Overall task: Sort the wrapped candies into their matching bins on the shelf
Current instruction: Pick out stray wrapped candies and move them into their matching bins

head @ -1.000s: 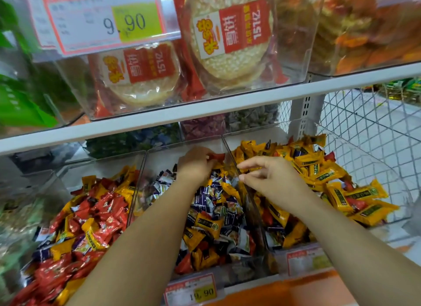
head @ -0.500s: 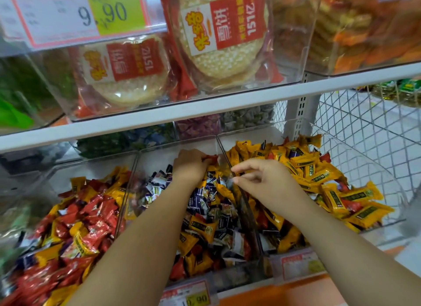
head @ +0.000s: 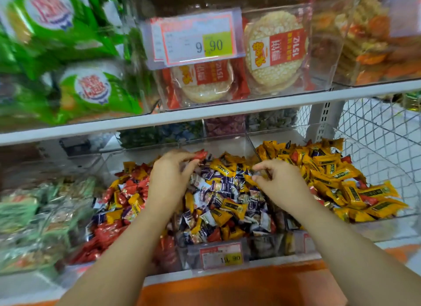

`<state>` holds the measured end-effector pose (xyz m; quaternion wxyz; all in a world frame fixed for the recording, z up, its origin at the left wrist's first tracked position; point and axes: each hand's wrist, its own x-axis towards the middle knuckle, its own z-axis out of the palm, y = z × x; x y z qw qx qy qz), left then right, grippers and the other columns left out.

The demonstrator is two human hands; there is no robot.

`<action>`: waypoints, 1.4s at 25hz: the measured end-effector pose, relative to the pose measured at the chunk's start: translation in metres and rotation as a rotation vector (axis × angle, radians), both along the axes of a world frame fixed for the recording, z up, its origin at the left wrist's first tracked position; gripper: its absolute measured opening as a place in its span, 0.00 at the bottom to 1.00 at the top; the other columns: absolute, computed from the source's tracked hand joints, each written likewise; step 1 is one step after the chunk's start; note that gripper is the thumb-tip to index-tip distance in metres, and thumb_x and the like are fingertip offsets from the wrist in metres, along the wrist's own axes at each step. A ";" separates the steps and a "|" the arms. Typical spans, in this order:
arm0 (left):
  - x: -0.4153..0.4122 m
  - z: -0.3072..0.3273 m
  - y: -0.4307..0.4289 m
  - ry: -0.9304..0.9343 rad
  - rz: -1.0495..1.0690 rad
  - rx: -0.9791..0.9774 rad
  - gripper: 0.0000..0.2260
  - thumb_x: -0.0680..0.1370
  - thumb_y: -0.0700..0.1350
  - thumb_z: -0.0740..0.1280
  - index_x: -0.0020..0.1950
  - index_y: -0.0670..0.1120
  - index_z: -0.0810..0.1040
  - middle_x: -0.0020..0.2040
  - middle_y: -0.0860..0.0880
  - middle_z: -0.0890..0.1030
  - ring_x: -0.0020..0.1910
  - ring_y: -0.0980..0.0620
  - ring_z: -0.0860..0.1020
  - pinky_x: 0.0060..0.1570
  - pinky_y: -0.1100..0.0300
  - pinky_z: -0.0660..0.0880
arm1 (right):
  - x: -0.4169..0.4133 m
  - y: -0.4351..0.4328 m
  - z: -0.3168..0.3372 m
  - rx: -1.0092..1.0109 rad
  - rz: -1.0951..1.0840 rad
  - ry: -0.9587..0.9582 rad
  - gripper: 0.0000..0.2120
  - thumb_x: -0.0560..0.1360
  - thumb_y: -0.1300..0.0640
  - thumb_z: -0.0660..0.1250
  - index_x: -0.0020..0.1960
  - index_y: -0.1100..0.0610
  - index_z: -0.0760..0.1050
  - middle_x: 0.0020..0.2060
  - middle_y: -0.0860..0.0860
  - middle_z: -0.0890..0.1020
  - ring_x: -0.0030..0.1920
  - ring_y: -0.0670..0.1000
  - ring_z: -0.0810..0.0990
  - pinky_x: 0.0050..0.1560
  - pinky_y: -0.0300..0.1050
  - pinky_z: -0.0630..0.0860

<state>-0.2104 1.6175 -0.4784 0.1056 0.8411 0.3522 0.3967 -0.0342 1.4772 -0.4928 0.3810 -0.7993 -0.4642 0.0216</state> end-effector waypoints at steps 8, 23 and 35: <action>-0.094 -0.032 0.024 0.231 0.237 0.007 0.09 0.74 0.47 0.70 0.52 0.47 0.82 0.53 0.49 0.80 0.51 0.47 0.79 0.50 0.52 0.75 | -0.012 0.000 0.001 -0.043 -0.019 0.014 0.10 0.73 0.58 0.69 0.54 0.57 0.80 0.62 0.54 0.77 0.63 0.52 0.73 0.55 0.35 0.65; 0.040 -0.013 -0.059 0.550 -0.576 -0.348 0.11 0.77 0.46 0.66 0.59 0.53 0.79 0.56 0.55 0.79 0.51 0.61 0.75 0.53 0.66 0.73 | 0.024 -0.051 0.003 -0.104 0.254 0.168 0.08 0.73 0.59 0.69 0.50 0.49 0.80 0.65 0.44 0.73 0.50 0.38 0.77 0.47 0.30 0.73; 0.057 -0.038 -0.035 0.796 -0.465 -0.082 0.13 0.76 0.48 0.66 0.60 0.55 0.76 0.60 0.54 0.72 0.57 0.52 0.73 0.56 0.55 0.71 | 0.033 -0.061 0.004 -0.150 0.356 0.197 0.09 0.74 0.59 0.68 0.50 0.48 0.81 0.65 0.43 0.73 0.50 0.37 0.78 0.46 0.21 0.71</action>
